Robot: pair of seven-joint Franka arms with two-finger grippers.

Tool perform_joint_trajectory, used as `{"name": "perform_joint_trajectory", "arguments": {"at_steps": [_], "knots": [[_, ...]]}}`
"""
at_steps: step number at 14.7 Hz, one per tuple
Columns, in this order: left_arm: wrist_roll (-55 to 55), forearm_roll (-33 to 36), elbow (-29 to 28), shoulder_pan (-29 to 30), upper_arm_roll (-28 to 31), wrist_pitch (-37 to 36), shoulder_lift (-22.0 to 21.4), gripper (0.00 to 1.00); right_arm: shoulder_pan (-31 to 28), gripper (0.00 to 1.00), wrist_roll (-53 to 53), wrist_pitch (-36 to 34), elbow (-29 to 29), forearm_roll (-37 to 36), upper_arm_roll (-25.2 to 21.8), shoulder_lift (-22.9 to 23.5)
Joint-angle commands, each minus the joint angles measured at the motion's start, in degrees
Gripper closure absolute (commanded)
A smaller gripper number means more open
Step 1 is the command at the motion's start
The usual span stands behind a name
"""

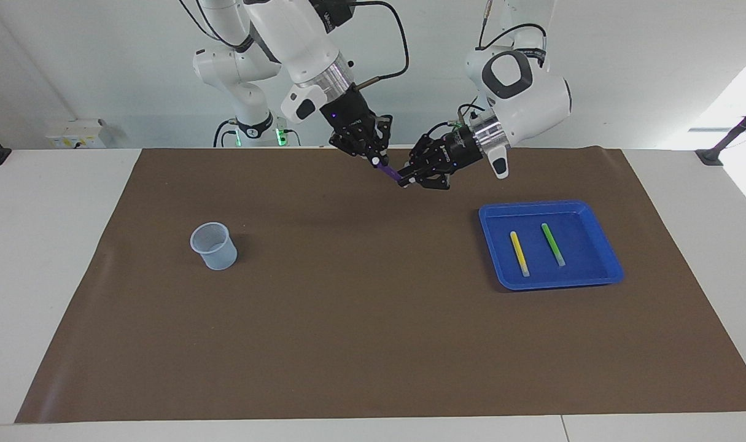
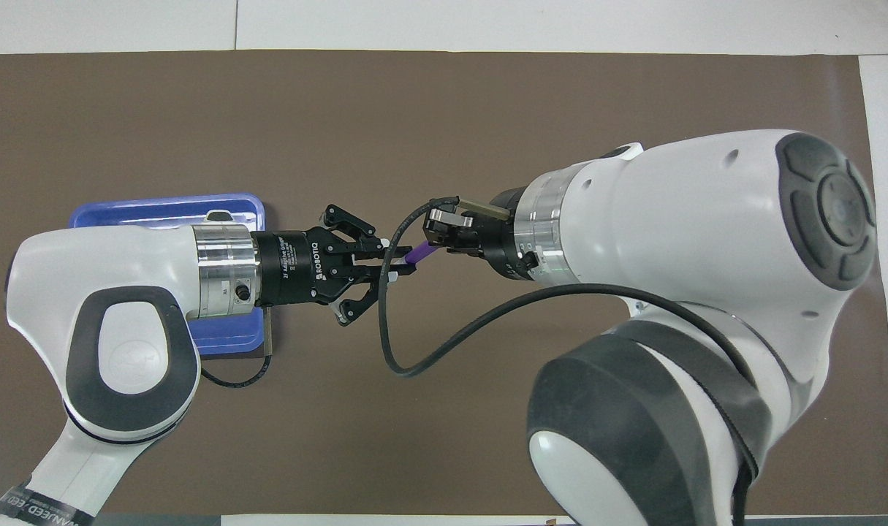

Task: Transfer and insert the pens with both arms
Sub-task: 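Grasp the purple pen tip with the right gripper from the left gripper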

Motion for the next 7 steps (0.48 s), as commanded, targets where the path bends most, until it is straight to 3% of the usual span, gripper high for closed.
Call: {"name": "perform_joint_trajectory", "arguments": {"at_steps": [1,2,3,7], "knots": [[-0.39,-1.73,-1.87,-0.97,0.67,1.95,-2.47,0.83,-0.50,1.00,-0.65,0.32,-0.93,-0.07,0.00,-0.48],[-0.39,-1.73,-1.87,-0.97,0.67,2.12,-2.64,0.10,-0.68,1.00,-0.74,-0.03,-0.93,-1.20,0.00,-0.48],[-0.56,-1.73,-1.87,-0.89,0.67,2.21,-2.82,0.00,-0.85,1.00,-0.74,-0.30,-0.85,-2.43,0.00,-0.48],[-0.74,-1.73,-1.87,-0.88,0.75,2.13,-3.08,0.00,-1.99,1.00,-1.26,-2.75,-1.11,-8.14,-0.35,-0.66]]}}
